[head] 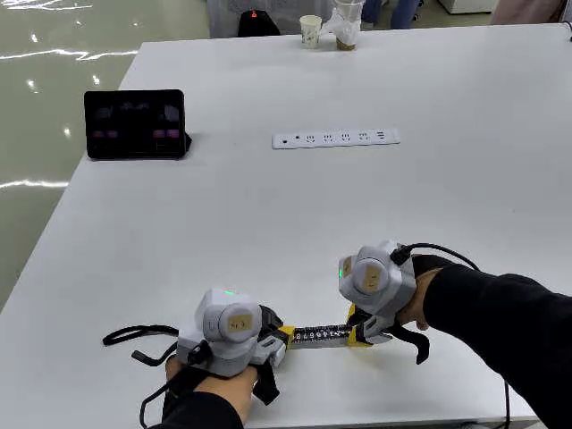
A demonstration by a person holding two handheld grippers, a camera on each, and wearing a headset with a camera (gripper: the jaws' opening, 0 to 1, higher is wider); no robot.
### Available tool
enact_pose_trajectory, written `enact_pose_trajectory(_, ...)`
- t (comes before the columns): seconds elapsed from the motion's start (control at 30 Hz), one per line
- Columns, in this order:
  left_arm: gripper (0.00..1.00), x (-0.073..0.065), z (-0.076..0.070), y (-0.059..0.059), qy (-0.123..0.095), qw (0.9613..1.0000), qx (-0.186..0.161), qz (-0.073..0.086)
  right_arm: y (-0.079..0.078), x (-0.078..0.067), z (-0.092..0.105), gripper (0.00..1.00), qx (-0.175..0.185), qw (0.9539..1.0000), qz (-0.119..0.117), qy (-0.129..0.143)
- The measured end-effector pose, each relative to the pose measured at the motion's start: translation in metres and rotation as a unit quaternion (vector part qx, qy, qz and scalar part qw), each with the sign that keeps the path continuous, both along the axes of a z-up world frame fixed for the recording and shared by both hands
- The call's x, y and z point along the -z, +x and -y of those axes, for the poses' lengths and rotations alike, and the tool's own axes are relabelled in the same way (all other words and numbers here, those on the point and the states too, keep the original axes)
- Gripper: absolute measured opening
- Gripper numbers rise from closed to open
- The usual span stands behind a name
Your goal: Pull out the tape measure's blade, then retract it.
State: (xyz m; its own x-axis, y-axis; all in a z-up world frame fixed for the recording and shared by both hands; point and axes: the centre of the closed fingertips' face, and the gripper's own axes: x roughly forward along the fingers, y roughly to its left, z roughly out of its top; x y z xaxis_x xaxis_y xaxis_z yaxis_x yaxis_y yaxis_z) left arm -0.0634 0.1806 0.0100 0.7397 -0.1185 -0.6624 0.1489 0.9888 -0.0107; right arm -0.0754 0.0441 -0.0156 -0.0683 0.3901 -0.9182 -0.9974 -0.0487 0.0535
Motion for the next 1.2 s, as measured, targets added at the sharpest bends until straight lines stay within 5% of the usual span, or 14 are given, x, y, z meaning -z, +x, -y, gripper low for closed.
enact_pose_trajectory(1.2, 0.64, 0.0, 0.0, 0.0, -0.001, 1.0, 0.0, 0.0, -0.001, 0.0, -0.015, 0.11, 0.011, 0.9998, -0.003, 0.015)
